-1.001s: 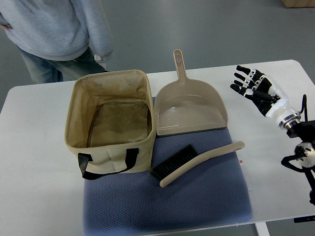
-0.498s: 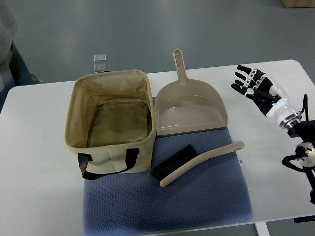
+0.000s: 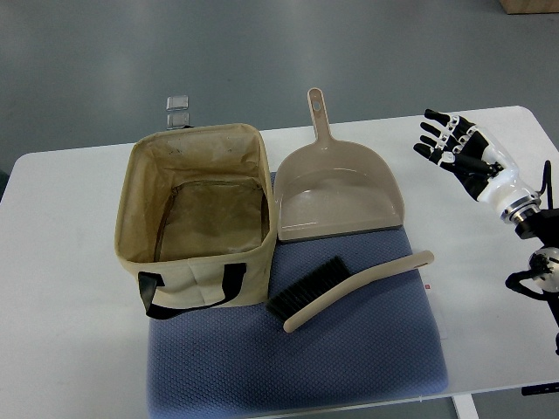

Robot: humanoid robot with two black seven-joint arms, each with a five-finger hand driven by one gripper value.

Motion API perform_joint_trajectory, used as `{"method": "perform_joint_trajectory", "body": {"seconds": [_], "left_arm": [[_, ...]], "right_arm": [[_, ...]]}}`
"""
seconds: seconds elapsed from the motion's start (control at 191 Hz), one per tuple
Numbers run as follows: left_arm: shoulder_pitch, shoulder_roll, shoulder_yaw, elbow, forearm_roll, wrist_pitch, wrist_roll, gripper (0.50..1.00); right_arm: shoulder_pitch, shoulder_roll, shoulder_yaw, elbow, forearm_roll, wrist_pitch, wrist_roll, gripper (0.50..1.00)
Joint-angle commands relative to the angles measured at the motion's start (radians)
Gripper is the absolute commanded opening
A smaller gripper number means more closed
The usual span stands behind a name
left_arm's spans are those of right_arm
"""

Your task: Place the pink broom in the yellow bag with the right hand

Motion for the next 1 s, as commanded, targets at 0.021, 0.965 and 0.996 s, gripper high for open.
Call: {"method": "perform_joint_trajectory", "body": {"seconds": [0.021, 0.965, 0.996], "left_arm": [[0.000, 0.000, 0.000, 0.000, 0.000, 0.001, 0.000, 1.000], [0.000, 0.000, 0.000, 0.000, 0.000, 0.001, 0.000, 1.000], [0.000, 0.000, 0.000, 0.000, 0.000, 0.001, 0.000, 1.000]], "right_arm": [[0.001, -0.003, 0.000, 0.000, 0.000, 0.000, 0.001, 0.928], [0.165, -0.345, -0.448, 0.005, -0.023, 0.072, 0.171, 0.926], [0.190, -0.366, -0.488, 0.005, -0.028, 0.072, 0.177, 0.926]]}}
